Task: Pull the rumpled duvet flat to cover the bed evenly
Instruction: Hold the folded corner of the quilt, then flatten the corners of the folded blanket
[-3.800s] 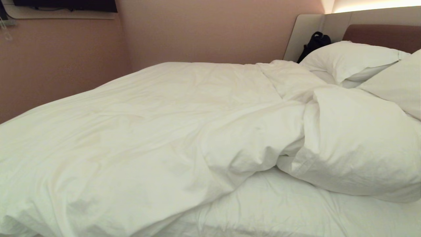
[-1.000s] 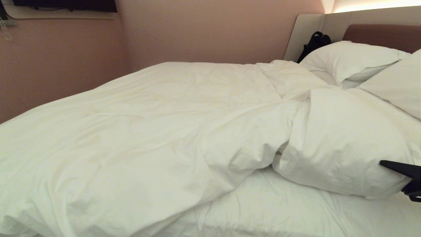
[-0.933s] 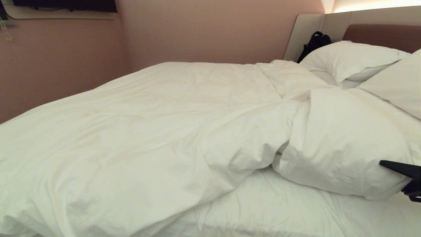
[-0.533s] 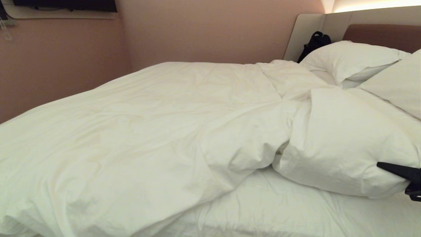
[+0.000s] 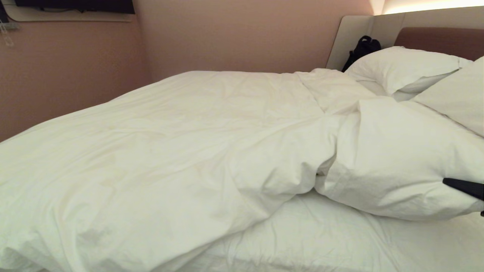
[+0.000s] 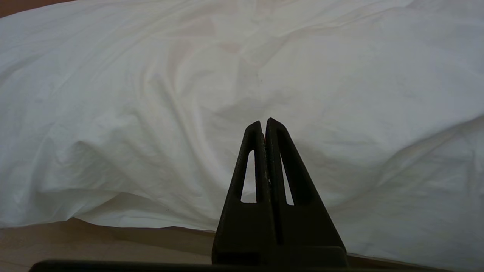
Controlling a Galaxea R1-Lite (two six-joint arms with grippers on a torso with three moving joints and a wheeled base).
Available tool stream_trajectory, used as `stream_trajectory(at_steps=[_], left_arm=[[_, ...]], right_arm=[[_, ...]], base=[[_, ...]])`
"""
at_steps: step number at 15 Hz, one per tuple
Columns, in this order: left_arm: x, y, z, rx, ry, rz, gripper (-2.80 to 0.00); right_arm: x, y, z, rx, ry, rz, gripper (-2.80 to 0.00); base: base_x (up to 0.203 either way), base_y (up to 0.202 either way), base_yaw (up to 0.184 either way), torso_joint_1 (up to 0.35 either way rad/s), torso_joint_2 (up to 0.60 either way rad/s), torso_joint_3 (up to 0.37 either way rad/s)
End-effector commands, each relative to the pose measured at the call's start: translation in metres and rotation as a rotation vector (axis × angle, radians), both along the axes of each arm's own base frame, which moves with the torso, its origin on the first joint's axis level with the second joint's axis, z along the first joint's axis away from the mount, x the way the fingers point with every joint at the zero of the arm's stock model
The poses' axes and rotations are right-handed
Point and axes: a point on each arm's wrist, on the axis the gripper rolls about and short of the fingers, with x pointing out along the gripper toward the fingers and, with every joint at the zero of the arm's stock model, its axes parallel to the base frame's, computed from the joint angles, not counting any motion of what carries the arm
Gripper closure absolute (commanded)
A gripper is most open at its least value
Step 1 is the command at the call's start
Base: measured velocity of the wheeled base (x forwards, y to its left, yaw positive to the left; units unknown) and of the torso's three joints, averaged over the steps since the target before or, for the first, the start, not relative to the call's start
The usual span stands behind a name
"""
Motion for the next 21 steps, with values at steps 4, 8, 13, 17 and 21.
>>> stream_trajectory(at_steps=[4, 8, 13, 17, 21], left_arm=[[0.000, 0.000, 0.000, 0.000, -0.001, 0.001, 0.00], [0.000, 0.000, 0.000, 0.000, -0.001, 0.001, 0.00], [0.000, 0.000, 0.000, 0.000, -0.001, 0.001, 0.00], [0.000, 0.000, 0.000, 0.000, -0.001, 0.001, 0.00], [0.000, 0.000, 0.000, 0.000, -0.001, 0.001, 0.00]], right_arm=[[-0.027, 0.020, 0.055, 0.070, 0.068, -0.029, 0.00], [-0.046, 0.034, 0.098, 0.093, 0.088, -0.066, 0.00], [-0.062, 0.046, 0.142, 0.120, 0.087, -0.077, 0.00], [-0.085, 0.064, 0.174, 0.108, 0.045, -0.077, 0.00], [-0.101, 0.076, 0.193, 0.097, 0.015, -0.075, 0.00]], base=[[0.000, 0.000, 0.000, 0.000, 0.00, 0.000], [0.000, 0.000, 0.000, 0.000, 0.00, 0.000], [0.000, 0.000, 0.000, 0.000, 0.00, 0.000], [0.000, 0.000, 0.000, 0.000, 0.00, 0.000], [0.000, 0.000, 0.000, 0.000, 0.00, 0.000]])
